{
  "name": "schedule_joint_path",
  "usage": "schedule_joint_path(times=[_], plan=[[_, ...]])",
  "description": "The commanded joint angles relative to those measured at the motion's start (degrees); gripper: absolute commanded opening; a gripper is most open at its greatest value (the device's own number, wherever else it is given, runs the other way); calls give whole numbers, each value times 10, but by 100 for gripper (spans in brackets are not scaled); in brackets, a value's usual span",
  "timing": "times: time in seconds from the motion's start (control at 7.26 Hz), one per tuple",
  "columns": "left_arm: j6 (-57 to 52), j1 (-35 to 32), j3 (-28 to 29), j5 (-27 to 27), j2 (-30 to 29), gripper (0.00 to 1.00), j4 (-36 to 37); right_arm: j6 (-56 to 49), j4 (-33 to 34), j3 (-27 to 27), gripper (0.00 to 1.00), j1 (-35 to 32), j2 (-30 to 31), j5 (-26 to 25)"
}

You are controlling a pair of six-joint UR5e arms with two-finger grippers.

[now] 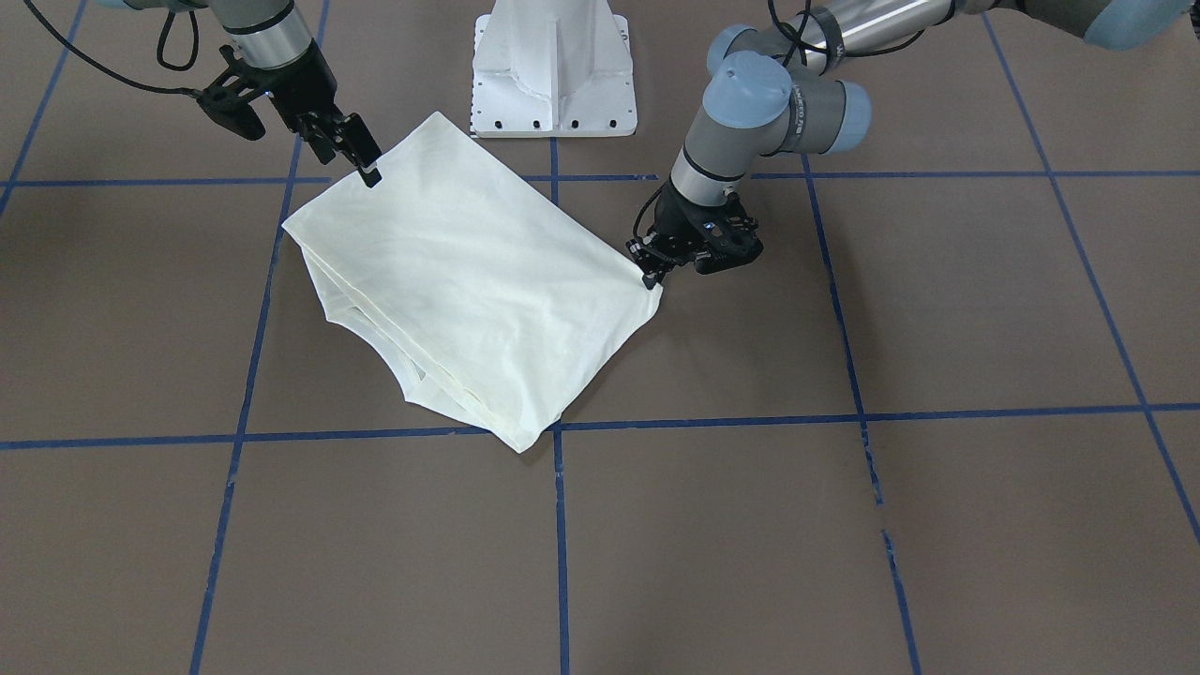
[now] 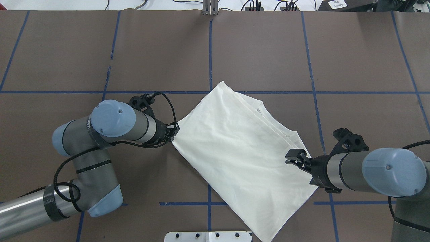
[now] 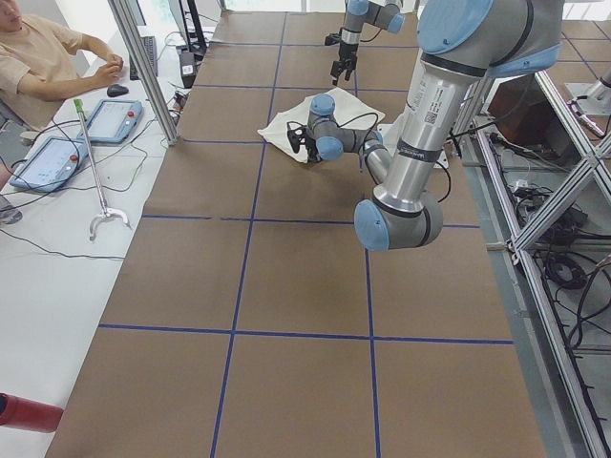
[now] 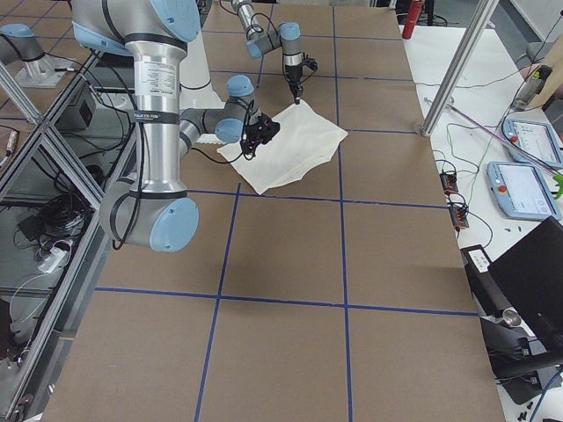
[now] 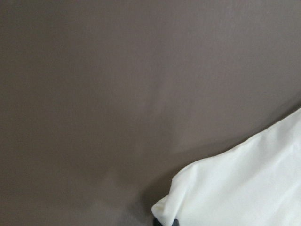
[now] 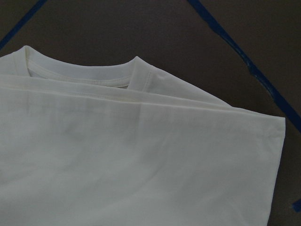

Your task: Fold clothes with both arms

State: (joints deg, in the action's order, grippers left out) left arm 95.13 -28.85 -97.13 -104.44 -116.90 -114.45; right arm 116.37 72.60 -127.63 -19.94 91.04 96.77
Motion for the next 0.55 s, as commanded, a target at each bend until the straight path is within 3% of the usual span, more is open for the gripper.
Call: schedule_joint_path(times=[0.0, 0.14, 0.41], plan=[[-39, -54, 8, -2, -9, 0, -14, 0, 0, -1, 100, -4, -2, -1], [-44, -82, 68, -4, -51, 0, -43, 0, 0, 0, 100, -5, -7, -1], [-50, -124, 248, -5, -138, 0, -151, 3, -2, 1, 100, -5, -27, -10]])
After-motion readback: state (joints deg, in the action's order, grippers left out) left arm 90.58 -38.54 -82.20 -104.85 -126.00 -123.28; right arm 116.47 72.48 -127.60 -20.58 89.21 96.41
